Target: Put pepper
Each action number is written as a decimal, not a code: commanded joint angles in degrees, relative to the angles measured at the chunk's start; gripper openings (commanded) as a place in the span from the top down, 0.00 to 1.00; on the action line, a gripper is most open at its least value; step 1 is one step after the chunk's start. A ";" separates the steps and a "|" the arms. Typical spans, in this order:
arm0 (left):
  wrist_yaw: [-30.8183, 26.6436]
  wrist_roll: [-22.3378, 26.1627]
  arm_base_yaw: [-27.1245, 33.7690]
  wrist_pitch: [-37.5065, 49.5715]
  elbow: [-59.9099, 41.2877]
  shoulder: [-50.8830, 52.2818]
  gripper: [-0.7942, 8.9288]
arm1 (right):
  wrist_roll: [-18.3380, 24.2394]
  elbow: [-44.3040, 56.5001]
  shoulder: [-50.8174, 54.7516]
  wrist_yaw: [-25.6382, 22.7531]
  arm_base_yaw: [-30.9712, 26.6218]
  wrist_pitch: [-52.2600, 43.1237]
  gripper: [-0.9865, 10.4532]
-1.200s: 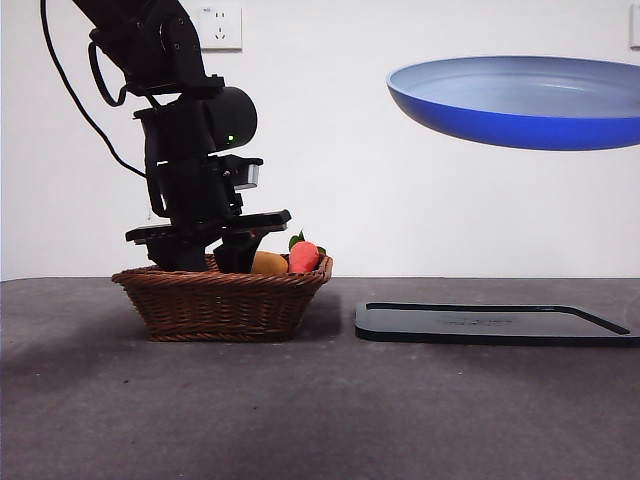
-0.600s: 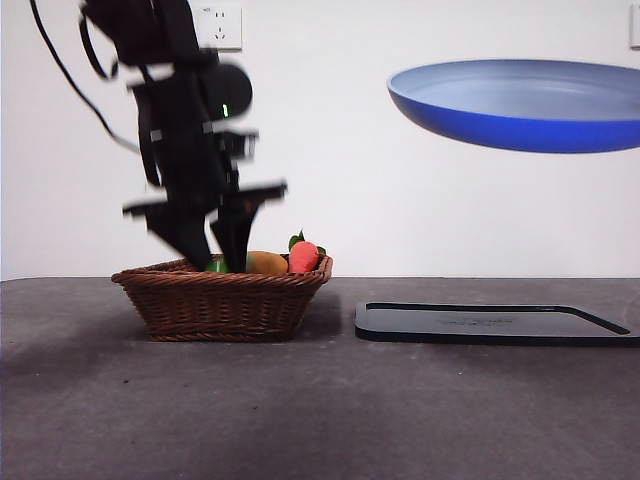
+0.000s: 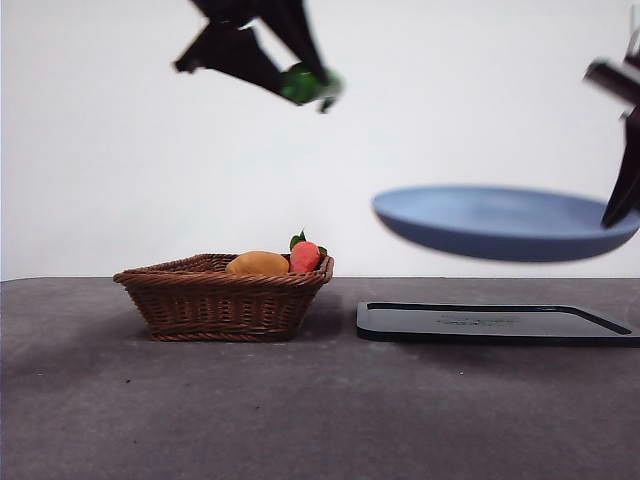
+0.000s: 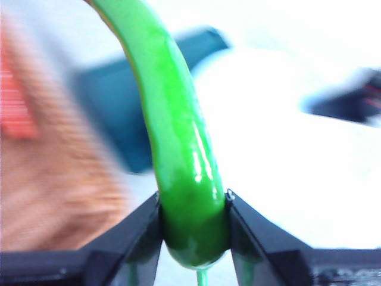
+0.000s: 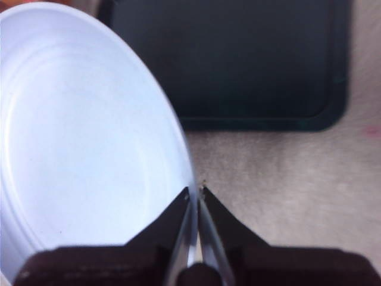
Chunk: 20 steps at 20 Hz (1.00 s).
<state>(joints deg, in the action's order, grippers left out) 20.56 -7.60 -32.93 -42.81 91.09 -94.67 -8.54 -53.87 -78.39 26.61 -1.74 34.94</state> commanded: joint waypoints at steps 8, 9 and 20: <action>-9.55 4.85 -15.30 2.73 1.09 -11.15 0.82 | -3.67 -0.85 -6.49 0.42 2.71 -2.49 0.91; -10.12 4.87 -15.65 3.43 1.09 -12.52 0.82 | -3.67 -0.85 -6.49 0.44 2.71 -2.14 0.91; -10.01 4.59 -16.85 5.79 1.09 -20.24 0.77 | -3.63 -0.85 -6.49 0.48 2.73 -0.50 0.91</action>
<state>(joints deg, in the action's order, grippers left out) 10.66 -3.44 -49.06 -37.32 91.09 -113.49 -11.79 -53.87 -84.29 26.46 0.84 34.85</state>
